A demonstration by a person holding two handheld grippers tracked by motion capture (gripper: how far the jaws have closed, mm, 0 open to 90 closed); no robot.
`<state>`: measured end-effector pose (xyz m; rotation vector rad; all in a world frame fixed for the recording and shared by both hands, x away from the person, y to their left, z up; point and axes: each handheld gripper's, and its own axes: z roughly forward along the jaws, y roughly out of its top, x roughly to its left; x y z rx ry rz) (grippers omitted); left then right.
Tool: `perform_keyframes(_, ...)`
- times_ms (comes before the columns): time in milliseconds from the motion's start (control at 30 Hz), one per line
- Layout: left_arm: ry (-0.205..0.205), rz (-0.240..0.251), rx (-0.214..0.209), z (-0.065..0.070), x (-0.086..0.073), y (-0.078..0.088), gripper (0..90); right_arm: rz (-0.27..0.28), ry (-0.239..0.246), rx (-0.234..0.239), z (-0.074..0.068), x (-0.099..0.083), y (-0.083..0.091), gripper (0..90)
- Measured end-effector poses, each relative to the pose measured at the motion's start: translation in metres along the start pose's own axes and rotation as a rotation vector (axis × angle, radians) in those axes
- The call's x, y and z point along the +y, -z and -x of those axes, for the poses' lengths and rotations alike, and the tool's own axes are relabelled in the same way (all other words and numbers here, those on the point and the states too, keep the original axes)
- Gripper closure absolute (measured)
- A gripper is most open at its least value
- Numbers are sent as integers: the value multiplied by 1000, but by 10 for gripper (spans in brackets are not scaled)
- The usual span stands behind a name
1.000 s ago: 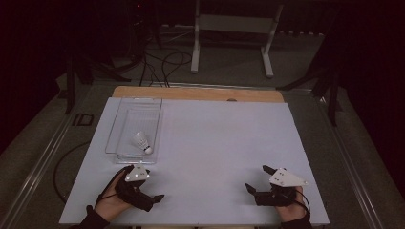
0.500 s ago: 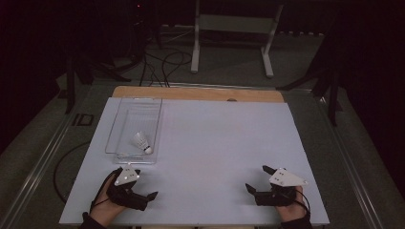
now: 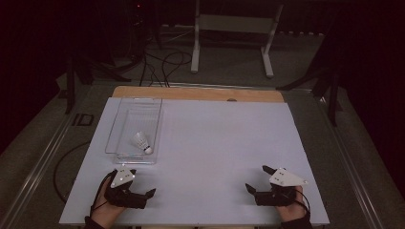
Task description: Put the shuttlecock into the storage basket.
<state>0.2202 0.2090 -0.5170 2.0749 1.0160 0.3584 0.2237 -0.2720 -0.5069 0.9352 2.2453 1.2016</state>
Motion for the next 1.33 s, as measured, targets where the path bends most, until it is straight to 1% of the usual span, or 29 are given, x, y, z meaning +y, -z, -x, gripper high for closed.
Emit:
perform_keyframes(33, -5, 17, 23, 0, 1, 1, 2, -2, -3, 4, 0, 0, 0, 105)
perform_keyframes(67, -5, 17, 23, 0, 1, 1, 2, -2, -3, 4, 0, 0, 0, 105)
perform_keyframes(100, -11, 31, 57, 1, 0, 0, 2, -1, -3, 4, 0, 0, -1, 105)
perform_keyframes(133, -11, 31, 57, 1, 0, 0, 2, -1, -3, 4, 0, 0, -1, 105)
perform_keyframes(200, -24, 24, 71, 1, 0, -1, 2, -1, 0, 7, 0, 0, -1, 105)
perform_keyframes(300, -15, 28, 72, 2, -2, -3, 2, -1, 3, 9, -1, 0, -1, 105)
perform_keyframes(367, 0, 46, 82, 2, -3, -4, 2, -1, -1, 9, 0, 0, -1, 105)
perform_keyframes(433, 5, 43, 78, 3, -3, -5, 2, -3, -1, 10, 0, 0, -1, 105)
perform_keyframes(500, 6, 46, 83, 4, -4, -7, 2, -2, -1, 10, 0, 0, -2, 105)
perform_keyframes(533, 6, 47, 72, 5, -4, -7, 2, -2, -2, 11, 0, 0, -2, 105)
perform_keyframes(567, 7, 46, 73, 5, -4, -8, 2, -1, -4, 11, 0, 0, -2, 105)
perform_keyframes(633, -1, 56, 60, 7, -4, -9, 2, -2, -2, 12, 0, -1, -2, 105)
perform_keyframes(733, -10, 46, 58, 8, -4, -10, 2, -4, 1, 12, 1, -1, -1, 104)
perform_keyframes(867, -25, 39, 64, 10, -4, -10, 2, -7, -1, 11, 0, -1, -1, 105)
perform_keyframes(967, -21, 46, 64, 11, -4, -10, 2, -7, -2, 12, 0, -1, -1, 105)
perform_keyframes(1200, -25, 56, 76, 11, -4, -8, 2, -8, -1, 10, 1, -1, -1, 105)
perform_keyframes(1333, -20, 64, 71, 10, -4, -8, 2, -9, -2, 10, 1, -1, -1, 105)
